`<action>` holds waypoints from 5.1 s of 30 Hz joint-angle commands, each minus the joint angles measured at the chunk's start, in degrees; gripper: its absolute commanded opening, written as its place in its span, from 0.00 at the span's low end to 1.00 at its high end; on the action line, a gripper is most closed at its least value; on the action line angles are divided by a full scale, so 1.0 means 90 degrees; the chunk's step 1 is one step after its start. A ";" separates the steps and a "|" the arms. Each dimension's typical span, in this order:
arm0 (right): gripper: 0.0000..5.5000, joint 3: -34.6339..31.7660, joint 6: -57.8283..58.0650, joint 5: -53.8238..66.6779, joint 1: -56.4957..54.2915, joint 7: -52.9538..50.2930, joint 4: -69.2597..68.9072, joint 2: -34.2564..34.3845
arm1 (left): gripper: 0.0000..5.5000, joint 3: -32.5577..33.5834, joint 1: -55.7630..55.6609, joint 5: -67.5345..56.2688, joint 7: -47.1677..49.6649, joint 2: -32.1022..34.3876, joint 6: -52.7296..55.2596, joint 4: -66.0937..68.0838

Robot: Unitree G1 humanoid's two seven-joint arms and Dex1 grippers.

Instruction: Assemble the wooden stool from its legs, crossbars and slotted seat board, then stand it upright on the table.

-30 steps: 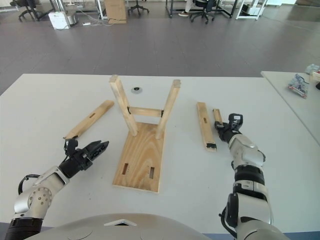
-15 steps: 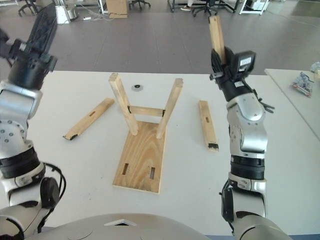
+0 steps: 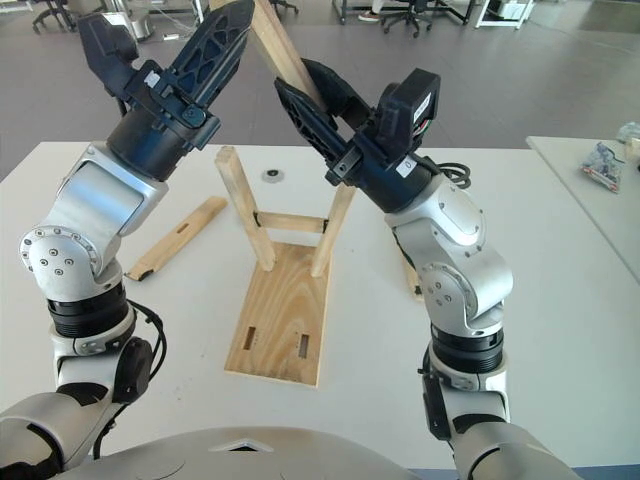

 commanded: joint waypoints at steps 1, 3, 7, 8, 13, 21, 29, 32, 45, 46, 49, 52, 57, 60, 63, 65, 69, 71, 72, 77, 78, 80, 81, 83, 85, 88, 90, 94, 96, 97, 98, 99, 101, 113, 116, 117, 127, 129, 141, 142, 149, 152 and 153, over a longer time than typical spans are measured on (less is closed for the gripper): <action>0.24 0.0036 0.0175 -0.0052 -0.0233 0.0306 -0.0045 -0.0389 | 0.54 -0.0046 0.0121 0.0227 -0.0017 -0.0019 -0.0048 0.0052; 0.24 0.0060 0.0207 -0.0034 -0.0275 0.0388 -0.0051 -0.0468 | 0.48 -0.0010 0.0164 0.0258 -0.0020 -0.0029 -0.0068 0.0063; 0.24 -0.0042 0.0229 0.0057 -0.0273 0.0293 -0.0033 -0.0380 | 0.36 0.0019 0.0329 0.0509 -0.0124 -0.0025 -0.0091 0.0249; 0.24 -0.0025 0.0227 0.0026 -0.0277 0.0324 -0.0039 -0.0398 | 0.33 0.0015 0.0354 0.0540 -0.0137 -0.0023 -0.0093 0.0274; 0.24 0.0086 0.0212 -0.0057 -0.0148 0.0376 -0.0138 -0.0345 | 0.19 0.0020 0.0376 0.0645 -0.0094 -0.0115 -0.0138 0.0386; 0.24 0.0109 -0.0252 -0.0510 -0.0181 0.0481 0.0029 -0.0319 | 0.16 0.0333 0.0287 0.0394 0.0397 -0.0263 -0.0233 0.0600; 0.24 0.0861 -0.2505 -0.3221 -0.0177 0.0540 0.0639 -0.0556 | 0.11 0.0200 0.0835 -0.0556 0.2651 -0.0275 -0.0020 0.0352; 0.24 0.0922 -0.2700 -0.3403 -0.0153 0.0546 0.0715 -0.0494 | 0.11 0.0174 0.0801 -0.0742 0.2915 -0.0349 -0.0205 0.0296; 0.58 -0.0251 -0.1266 -0.1477 -0.0606 -0.0271 0.0728 0.0270 | 0.07 0.1063 -0.0746 -0.0782 0.2267 0.0238 -0.0937 0.1021; 0.62 -0.0421 -0.1168 -0.1343 -0.0680 -0.0458 0.0752 0.0325 | 0.07 0.1216 -0.0914 -0.0544 0.2003 0.0606 -0.0902 0.1229; 0.67 -0.0909 -0.1087 -0.1414 -0.0868 -0.1019 0.1000 0.0291 | 0.07 0.1371 -0.1126 0.1150 0.0280 0.2309 -0.0958 0.2268; 0.67 -0.1163 -0.1145 -0.1672 -0.0861 -0.1396 0.1217 0.0228 | 0.07 0.0867 -0.0671 0.3046 -0.1853 0.3451 -0.1482 0.3384; 0.67 -0.1292 -0.1355 -0.1847 -0.0722 -0.1507 0.1501 0.0211 | 0.07 0.0439 0.0411 0.4315 -0.4295 0.3243 -0.2348 0.4573; 0.67 -0.1510 -0.1544 -0.1917 -0.0580 -0.1561 0.1818 0.0155 | 0.07 0.0210 0.0640 0.5060 -0.5156 0.2971 -0.3066 0.5319; 0.67 -0.1618 -0.1687 -0.2029 -0.0566 -0.1564 0.2071 0.0077 | 0.07 0.0075 0.0731 0.5790 -0.5465 0.2775 -0.3655 0.5915; 0.67 -0.1625 -0.1748 -0.2055 -0.0598 -0.1547 0.2176 0.0069 | 0.07 -0.0018 0.0822 0.6141 -0.5635 0.2599 -0.3925 0.6222; 0.67 -0.1587 -0.1853 -0.2177 -0.0643 -0.1574 0.2181 0.0048 | 0.07 -0.0001 0.0905 0.6451 -0.5799 0.2292 -0.4110 0.6560; 0.67 -0.1574 -0.1891 -0.2275 -0.0707 -0.1604 0.2105 0.0012 | 0.07 0.0016 0.0900 0.6573 -0.5868 0.2253 -0.4129 0.6629; 0.67 -0.1567 -0.1892 -0.2303 -0.0748 -0.1604 0.2097 -0.0002 | 0.07 0.0019 0.0879 0.6677 -0.5876 0.2273 -0.4136 0.6700; 0.67 -0.1535 -0.1843 -0.2351 -0.0748 -0.1613 0.2038 -0.0043 | 0.07 0.0089 0.0938 0.6925 -0.5931 0.2268 -0.4156 0.6756; 0.67 -0.1527 -0.1839 -0.2357 -0.0756 -0.1619 0.2039 -0.0043 | 0.07 0.0100 0.0967 0.6965 -0.5934 0.2264 -0.4176 0.6772; 0.67 -0.1488 -0.1844 -0.2390 -0.0760 -0.1621 0.2022 -0.0051 | 0.07 0.0139 0.0977 0.7024 -0.5915 0.2233 -0.4234 0.6879; 0.67 -0.1471 -0.1843 -0.2400 -0.0755 -0.1626 0.2004 -0.0053 | 0.07 0.0152 0.0966 0.7062 -0.5902 0.2199 -0.4276 0.6955; 0.67 -0.1445 -0.1837 -0.2411 -0.0752 -0.1633 0.1984 -0.0050 | 0.07 0.0146 0.0942 0.7147 -0.5879 0.2099 -0.4370 0.7153; 0.67 -0.1428 -0.1828 -0.2404 -0.0752 -0.1637 0.1975 -0.0054 | 0.07 0.0145 0.0921 0.7225 -0.5852 0.2011 -0.4491 0.7386; 0.67 -0.1400 -0.1795 -0.2386 -0.0735 -0.1640 0.1949 -0.0060 | 0.07 0.0089 0.0875 0.7343 -0.5845 0.1890 -0.4673 0.7823; 0.67 -0.1383 -0.1767 -0.2376 -0.0719 -0.1643 0.1933 -0.0062 | 0.07 -0.0006 0.0806 0.7441 -0.5871 0.1822 -0.4755 0.8109; 0.67 -0.1351 -0.1757 -0.2370 -0.0748 -0.1634 0.1961 -0.0054 | 0.07 -0.0089 0.0770 0.7543 -0.5983 0.1799 -0.4789 0.8186; 0.67 -0.1364 -0.1754 -0.2366 -0.0723 -0.1641 0.1941 -0.0054 | 0.07 -0.0102 0.0922 0.7571 -0.6041 0.1889 -0.4737 0.8020; 0.67 -0.1371 -0.1751 -0.2369 -0.0706 -0.1652 0.1923 -0.0055 | 0.07 -0.0099 0.0983 0.7573 -0.6064 0.1937 -0.4702 0.7941; 0.67 -0.1382 -0.1745 -0.2370 -0.0689 -0.1664 0.1902 -0.0058 | 0.07 -0.0097 0.1044 0.7572 -0.6081 0.1988 -0.4666 0.7832; 0.67 -0.1388 -0.1743 -0.2370 -0.0677 -0.1669 0.1890 -0.0058 | 0.07 -0.0087 0.1121 0.7557 -0.6094 0.2041 -0.4626 0.7672; 0.67 -0.1399 -0.1738 -0.2379 -0.0640 -0.1677 0.1866 -0.0063 | 0.07 -0.0122 0.1239 0.7558 -0.6145 0.2135 -0.4577 0.7348; 0.67 -0.1259 -0.1824 -0.2541 -0.0574 -0.1621 0.1894 -0.0118 | 0.07 0.0013 0.1856 0.7424 -0.5743 0.2106 -0.3846 0.6063; 0.67 -0.1231 -0.1839 -0.2543 -0.0579 -0.1612 0.1900 -0.0110 | 0.07 -0.0014 0.2078 0.7575 -0.5800 0.2072 -0.4030 0.6751; 0.67 -0.1222 -0.1832 -0.2536 -0.0583 -0.1610 0.1898 -0.0107 | 0.07 -0.0060 0.2179 0.7636 -0.5822 0.2061 -0.4069 0.6987; 0.67 -0.1204 -0.1736 -0.2548 -0.0573 -0.1676 0.1844 -0.0108 | 0.07 -0.1057 0.2134 0.8285 -0.5877 0.2285 -0.2999 0.8209; 0.67 -0.1207 -0.1731 -0.2549 -0.0555 -0.1697 0.1821 -0.0096 | 0.07 -0.1098 0.2128 0.8202 -0.5887 0.2309 -0.2939 0.8228; 0.67 -0.1248 -0.1773 -0.2515 -0.0559 -0.1693 0.1863 -0.0115 | 0.27 -0.0352 0.2495 0.7400 -0.5665 0.1996 -0.3315 0.8025; 0.67 -0.1246 -0.1776 -0.2510 -0.0557 -0.1693 0.1865 -0.0119 | 0.29 -0.0348 0.2531 0.7427 -0.5622 0.1980 -0.3301 0.7990; 0.67 -0.1231 -0.1781 -0.2514 -0.0517 -0.1698 0.1833 -0.0100 | 0.50 -0.0472 0.2659 0.7636 -0.5708 0.2154 -0.3150 0.7540; 0.67 -0.1234 -0.1750 -0.2514 -0.0456 -0.1733 0.1750 -0.0082 | 0.59 -0.0845 0.2731 0.8012 -0.5840 0.2570 -0.2764 0.7077; 0.67 -0.1233 -0.1744 -0.2514 -0.0443 -0.1743 0.1734 -0.0073 | 0.63 -0.0960 0.2744 0.8138 -0.5869 0.2682 -0.2602 0.6952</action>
